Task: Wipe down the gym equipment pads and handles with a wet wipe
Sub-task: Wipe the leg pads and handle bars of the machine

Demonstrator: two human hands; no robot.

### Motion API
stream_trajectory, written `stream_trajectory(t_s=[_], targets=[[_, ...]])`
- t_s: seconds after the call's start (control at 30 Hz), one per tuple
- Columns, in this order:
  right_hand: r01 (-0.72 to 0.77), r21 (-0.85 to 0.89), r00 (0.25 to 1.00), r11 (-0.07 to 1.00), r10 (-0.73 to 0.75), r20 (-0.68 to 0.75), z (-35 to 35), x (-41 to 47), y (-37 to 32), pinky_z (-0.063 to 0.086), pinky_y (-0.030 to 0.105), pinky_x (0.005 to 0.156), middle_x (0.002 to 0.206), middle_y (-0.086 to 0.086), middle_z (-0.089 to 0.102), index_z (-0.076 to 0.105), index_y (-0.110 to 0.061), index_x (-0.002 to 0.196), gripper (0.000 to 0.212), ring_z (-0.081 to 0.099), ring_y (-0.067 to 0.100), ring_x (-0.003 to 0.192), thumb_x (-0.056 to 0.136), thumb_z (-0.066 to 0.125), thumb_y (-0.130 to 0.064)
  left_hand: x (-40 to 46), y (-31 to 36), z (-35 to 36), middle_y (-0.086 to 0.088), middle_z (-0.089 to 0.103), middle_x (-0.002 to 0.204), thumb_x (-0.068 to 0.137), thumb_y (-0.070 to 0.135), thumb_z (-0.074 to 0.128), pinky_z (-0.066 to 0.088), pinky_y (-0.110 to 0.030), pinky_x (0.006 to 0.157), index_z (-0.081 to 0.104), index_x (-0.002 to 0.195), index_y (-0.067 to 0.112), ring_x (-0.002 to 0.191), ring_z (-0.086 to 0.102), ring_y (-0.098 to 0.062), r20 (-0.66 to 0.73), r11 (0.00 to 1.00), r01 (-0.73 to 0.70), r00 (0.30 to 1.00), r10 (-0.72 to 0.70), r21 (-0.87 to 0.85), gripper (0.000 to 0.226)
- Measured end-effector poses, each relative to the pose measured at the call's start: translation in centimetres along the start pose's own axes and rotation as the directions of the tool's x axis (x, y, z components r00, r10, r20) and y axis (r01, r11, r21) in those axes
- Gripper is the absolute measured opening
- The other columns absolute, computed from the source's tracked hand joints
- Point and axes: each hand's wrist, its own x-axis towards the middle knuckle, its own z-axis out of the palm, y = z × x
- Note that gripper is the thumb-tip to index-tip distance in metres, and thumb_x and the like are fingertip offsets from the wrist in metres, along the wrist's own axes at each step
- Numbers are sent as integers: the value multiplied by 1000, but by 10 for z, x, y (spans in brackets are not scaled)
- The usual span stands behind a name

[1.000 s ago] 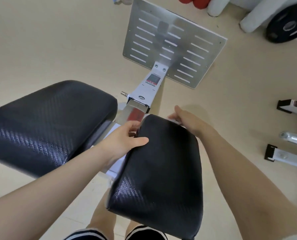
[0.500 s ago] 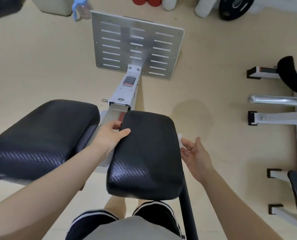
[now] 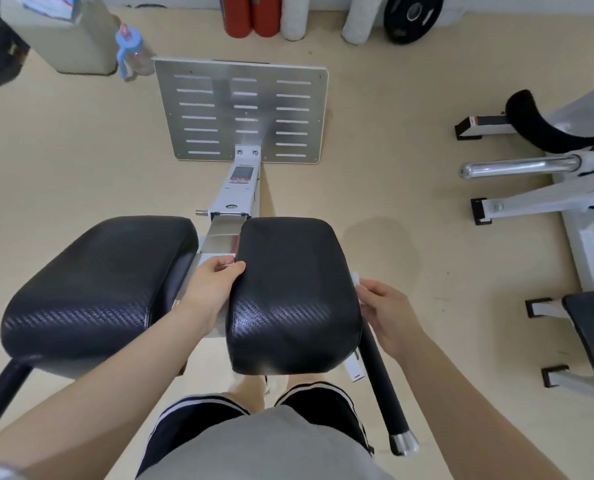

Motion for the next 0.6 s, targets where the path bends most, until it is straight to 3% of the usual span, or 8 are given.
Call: stream_trajectory(t_s=[0.13,0.2,0.27,0.4,0.43,0.47,0.5,0.6], targets=[[53,-34,996,998,-55,-74,13,1,-7,50,29,80,91,11,70,69,-3,99,14,62,18,78,89,59,-5,-12,-5,-13,6,69,81,89,4,54,46,-24,78,63,93,13,83,61,-15,99,1000,-15,995,16,-10,14],[98,-3,989,995,-98,-107,23,11,-13,50,26,77,88,10,65,70,-4,101,16,57,17,76,87,62,-9,-14,-9,-21,3,70,104,88,5,56,46,-31,95,64,110,15,102,62,-19,179,999,-43,983,37,33,25],[136,16,978,991,-131,-159,30,12,-11,47,26,66,78,7,59,74,-12,88,9,50,16,69,85,65,-13,-13,-13,-27,1,65,119,89,9,57,42,-34,103,58,124,16,111,60,-19,246,997,-60,968,46,49,36],[104,0,978,995,-102,-181,16,-14,31,33,33,65,76,17,56,69,-3,87,22,45,29,67,77,67,-22,-8,-15,-31,1,61,126,91,12,56,44,-21,87,51,131,13,105,61,-11,295,996,-78,953,64,34,41],[75,-33,981,997,-80,-174,10,-24,44,50,42,73,84,24,61,69,-3,88,26,52,38,72,75,68,-25,-7,-15,-31,0,60,127,91,12,57,44,-20,85,50,132,12,105,60,-11,289,996,-80,955,69,25,42],[55,-49,982,997,-63,-178,5,-32,56,48,57,91,91,27,64,70,-3,88,22,56,45,81,76,68,-22,-7,-17,-30,0,59,129,90,13,57,44,-20,85,50,132,12,107,60,-12,285,997,-81,955,75,10,43],[30,-37,981,999,-36,-188,1,-37,67,51,46,89,93,26,66,71,-4,87,13,59,42,87,79,67,-13,-7,-19,-30,0,58,130,90,13,57,44,-22,87,50,132,12,112,58,-14,276,996,-84,958,80,2,42],[2,-53,977,999,-13,-211,1,-39,77,50,39,84,81,15,63,72,-8,76,14,55,28,79,73,62,1,-15,-24,-26,-1,63,119,91,16,57,46,-23,84,56,124,9,105,59,-17,213,994,-107,971,106,-10,33]])
